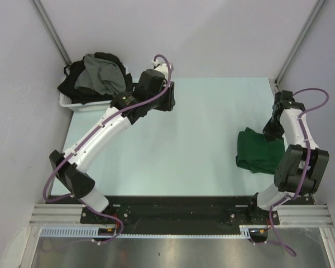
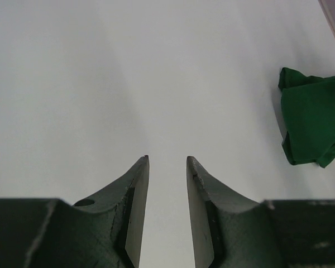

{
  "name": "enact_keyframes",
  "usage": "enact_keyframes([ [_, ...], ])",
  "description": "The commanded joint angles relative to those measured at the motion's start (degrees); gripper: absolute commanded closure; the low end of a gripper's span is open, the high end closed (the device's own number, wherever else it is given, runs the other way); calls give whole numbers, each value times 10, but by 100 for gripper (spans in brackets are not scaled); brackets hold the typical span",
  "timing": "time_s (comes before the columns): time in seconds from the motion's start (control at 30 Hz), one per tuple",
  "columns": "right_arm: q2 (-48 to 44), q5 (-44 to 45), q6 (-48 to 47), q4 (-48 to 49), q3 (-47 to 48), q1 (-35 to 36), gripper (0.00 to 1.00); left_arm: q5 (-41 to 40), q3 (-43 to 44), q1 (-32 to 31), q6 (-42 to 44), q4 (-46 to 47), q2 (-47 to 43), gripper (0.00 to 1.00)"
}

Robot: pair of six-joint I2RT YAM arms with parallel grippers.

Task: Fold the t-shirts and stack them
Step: Put the neatly folded tshirt into the corner of the board with the right arm

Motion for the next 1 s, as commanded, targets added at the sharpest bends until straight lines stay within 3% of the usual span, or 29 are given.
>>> enact_keyframes([
  [0.0,-20,-14,16,-27,-3,14,100,11,28,4,-6,8,5,62],
  [0.37,3,-2,17,74,-104,29,100,4,32,4,-4,2,1,62],
  [0.7,121,43,20,170,-129,53,100,-12,23,4,6,-9,-24,61],
  [0.97,148,55,11,192,-145,13,100,-21,21,4,11,-15,-38,61],
])
